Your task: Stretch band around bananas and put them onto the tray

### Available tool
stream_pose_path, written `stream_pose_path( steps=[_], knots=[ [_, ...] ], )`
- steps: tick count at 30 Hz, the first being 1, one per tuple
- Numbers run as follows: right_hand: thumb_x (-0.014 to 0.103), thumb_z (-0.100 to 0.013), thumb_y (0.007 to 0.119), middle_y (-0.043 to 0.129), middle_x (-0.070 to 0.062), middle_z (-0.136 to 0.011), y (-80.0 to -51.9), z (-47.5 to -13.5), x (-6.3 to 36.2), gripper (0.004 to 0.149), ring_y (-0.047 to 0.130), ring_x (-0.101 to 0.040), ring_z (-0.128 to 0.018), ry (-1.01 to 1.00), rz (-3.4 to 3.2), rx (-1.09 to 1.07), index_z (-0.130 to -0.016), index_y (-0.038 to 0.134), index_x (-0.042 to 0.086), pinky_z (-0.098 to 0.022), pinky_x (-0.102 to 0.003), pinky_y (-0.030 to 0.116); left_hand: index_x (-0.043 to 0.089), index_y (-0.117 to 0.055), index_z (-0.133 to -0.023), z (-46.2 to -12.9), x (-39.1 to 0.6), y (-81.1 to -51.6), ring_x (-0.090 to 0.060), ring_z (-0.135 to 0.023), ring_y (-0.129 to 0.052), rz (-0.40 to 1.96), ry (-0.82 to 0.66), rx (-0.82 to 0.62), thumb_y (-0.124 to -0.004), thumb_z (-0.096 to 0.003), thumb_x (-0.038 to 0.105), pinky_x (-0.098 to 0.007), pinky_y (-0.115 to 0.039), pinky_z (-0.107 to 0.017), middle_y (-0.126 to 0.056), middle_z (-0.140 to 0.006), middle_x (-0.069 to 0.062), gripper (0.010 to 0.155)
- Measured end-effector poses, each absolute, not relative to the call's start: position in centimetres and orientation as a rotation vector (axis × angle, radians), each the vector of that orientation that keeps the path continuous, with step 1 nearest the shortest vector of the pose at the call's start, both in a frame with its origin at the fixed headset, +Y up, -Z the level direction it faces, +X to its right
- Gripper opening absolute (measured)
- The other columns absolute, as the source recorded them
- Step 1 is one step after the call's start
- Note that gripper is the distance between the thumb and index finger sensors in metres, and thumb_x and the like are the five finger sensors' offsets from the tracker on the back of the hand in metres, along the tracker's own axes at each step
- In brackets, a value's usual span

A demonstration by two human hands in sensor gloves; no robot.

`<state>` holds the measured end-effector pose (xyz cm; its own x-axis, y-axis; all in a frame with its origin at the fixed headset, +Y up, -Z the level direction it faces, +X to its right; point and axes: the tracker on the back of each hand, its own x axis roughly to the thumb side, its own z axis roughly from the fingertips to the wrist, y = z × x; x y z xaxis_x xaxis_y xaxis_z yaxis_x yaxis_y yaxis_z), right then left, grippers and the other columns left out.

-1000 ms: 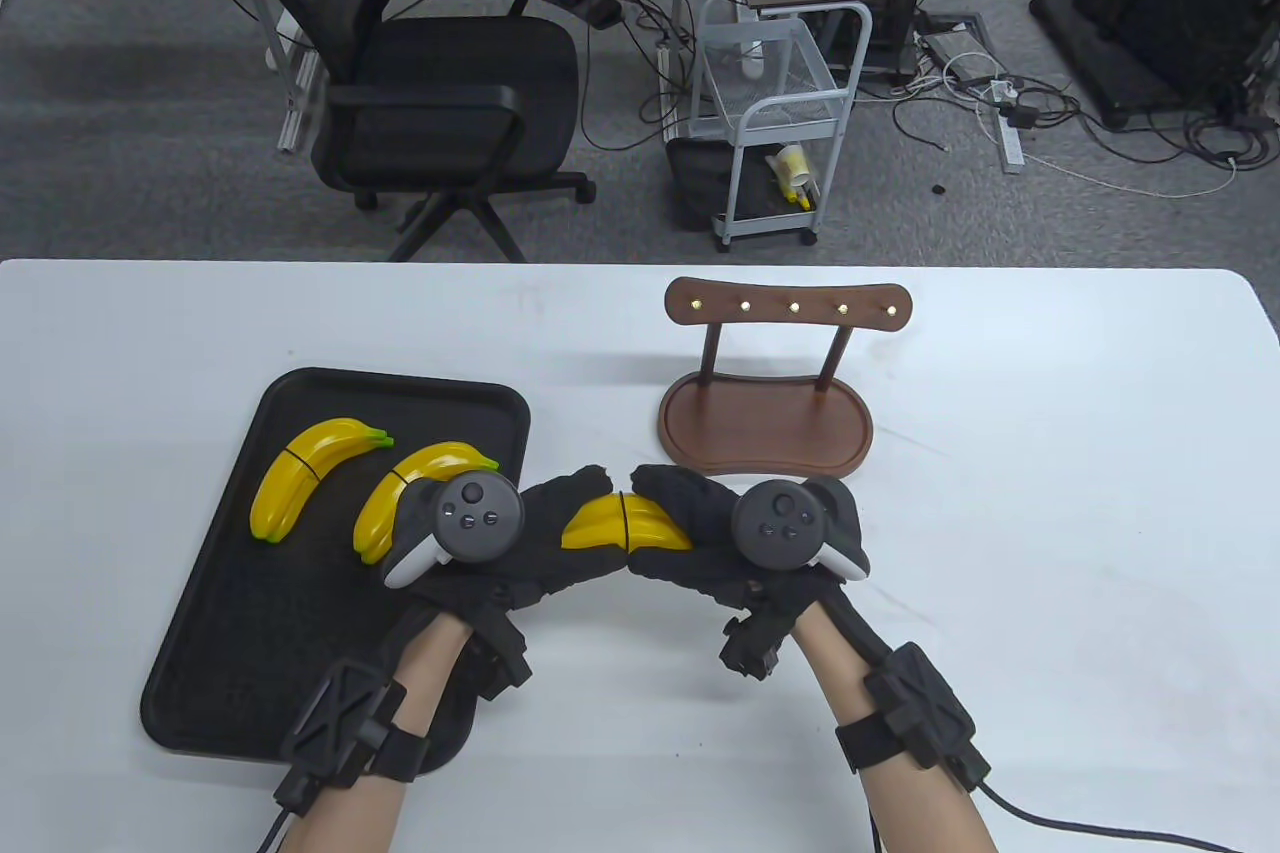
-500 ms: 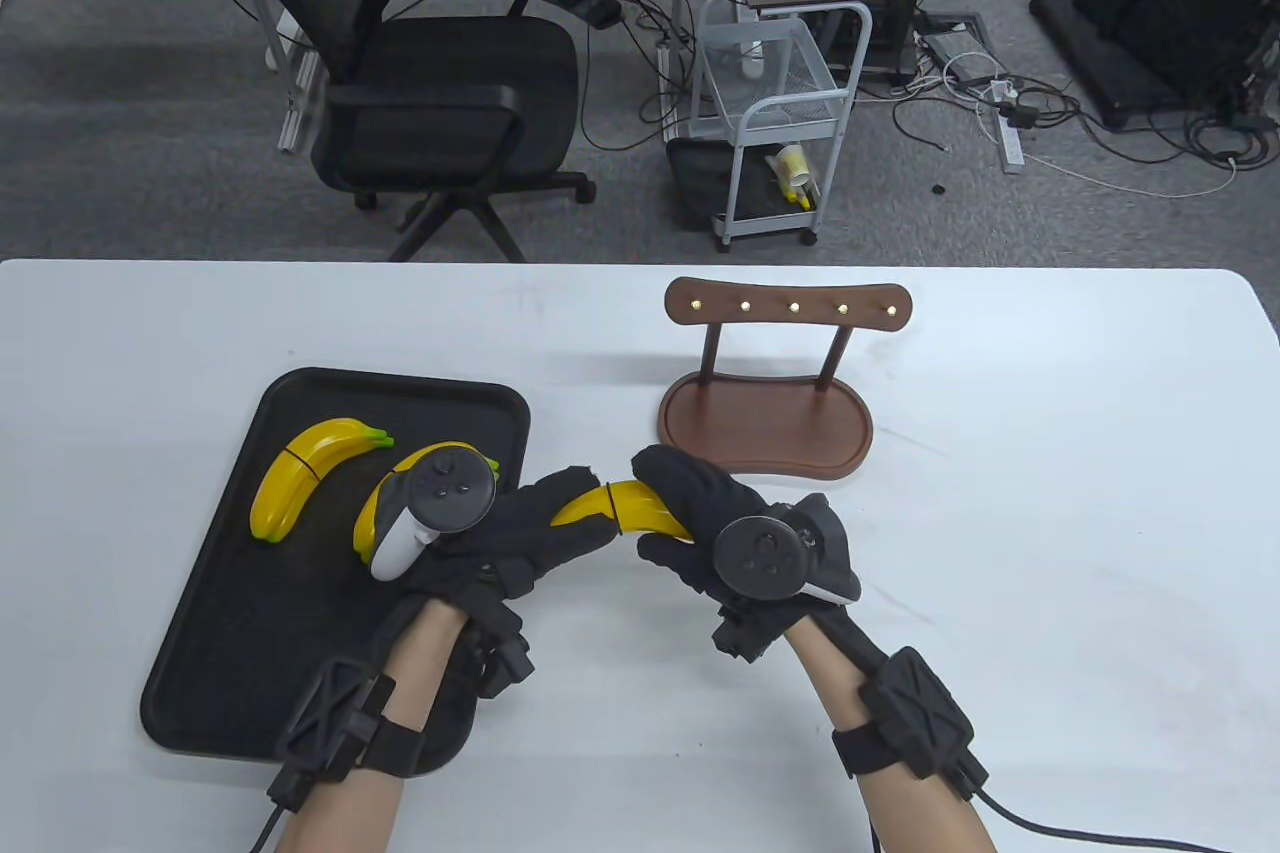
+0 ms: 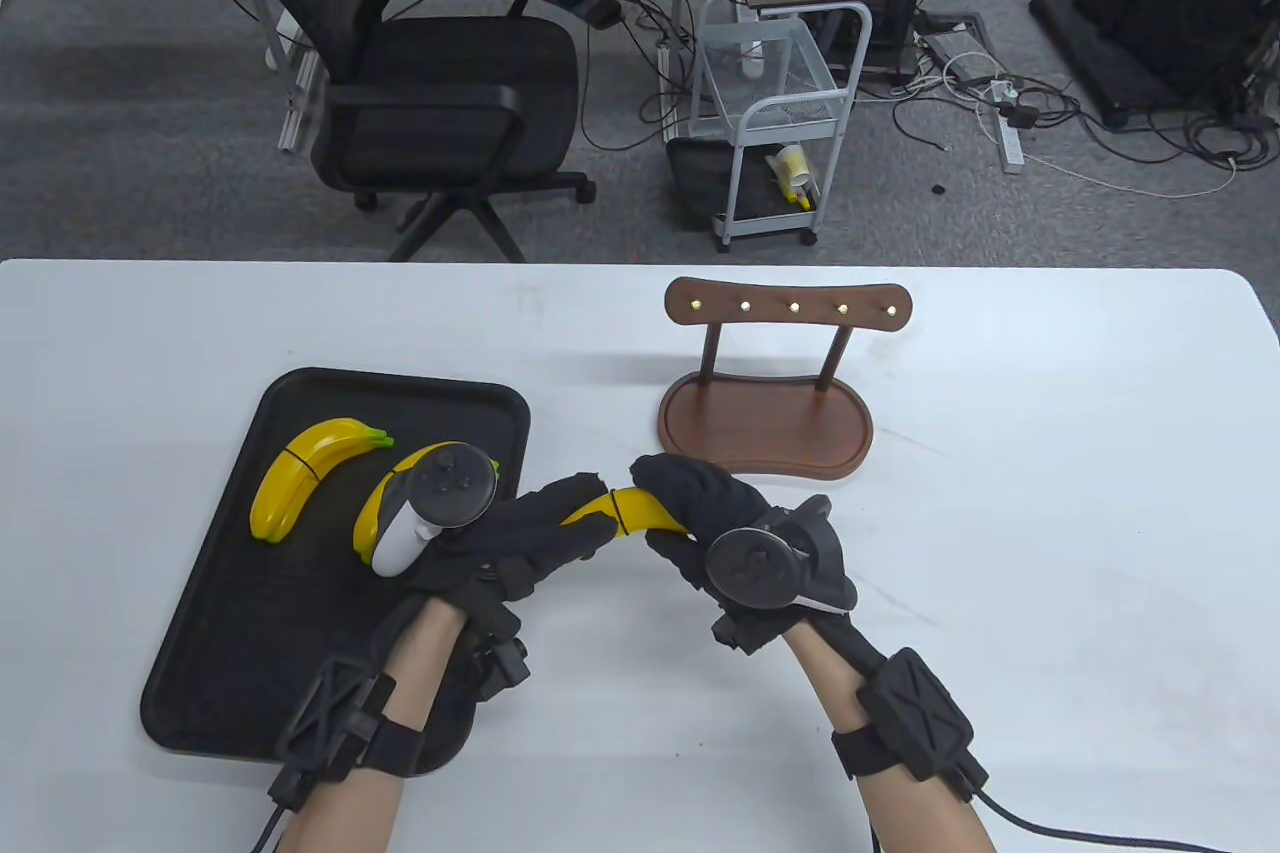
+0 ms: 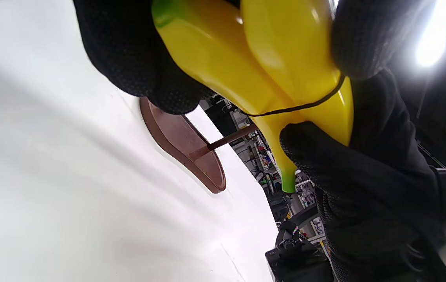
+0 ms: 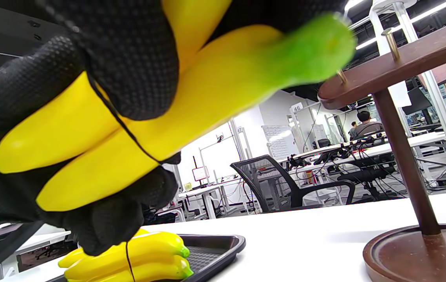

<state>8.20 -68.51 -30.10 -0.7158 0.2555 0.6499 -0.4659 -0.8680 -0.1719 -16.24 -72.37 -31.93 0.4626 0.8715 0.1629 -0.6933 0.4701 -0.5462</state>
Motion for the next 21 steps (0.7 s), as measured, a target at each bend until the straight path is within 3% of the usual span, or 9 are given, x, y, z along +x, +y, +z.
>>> stream_pose_path(
  steps=[9,21],
  knots=[
    [0.032,-0.046,0.091,0.076,-0.009,-0.101,-68.4,-30.6,8.7,0.071,0.085,-0.033,-0.086,-0.386,2.550,0.821,-0.105,0.058,0.014,-0.059,-0.046,0.078,0.014,-0.050,-0.116,-31.4,-16.4,-70.8,-0.043,-0.100,-0.078,0.889,-0.443,-0.275,-0.067,-0.0596,0.060,-0.058,-0.064,-0.074,-0.064,-0.119,-0.016,0.075],
    [0.031,-0.046,0.092,0.079,-0.014,-0.099,-68.8,-31.5,9.0,0.070,0.087,-0.036,-0.084,-0.166,2.536,0.710,-0.105,0.061,0.008,-0.057,-0.049,0.079,0.023,-0.054,-0.113,-30.0,-14.3,-69.3,-0.033,-0.098,-0.085,0.571,-0.466,-0.087,-0.079,-0.0563,0.053,-0.051,-0.069,-0.075,-0.072,-0.114,-0.005,0.069]
  ],
)
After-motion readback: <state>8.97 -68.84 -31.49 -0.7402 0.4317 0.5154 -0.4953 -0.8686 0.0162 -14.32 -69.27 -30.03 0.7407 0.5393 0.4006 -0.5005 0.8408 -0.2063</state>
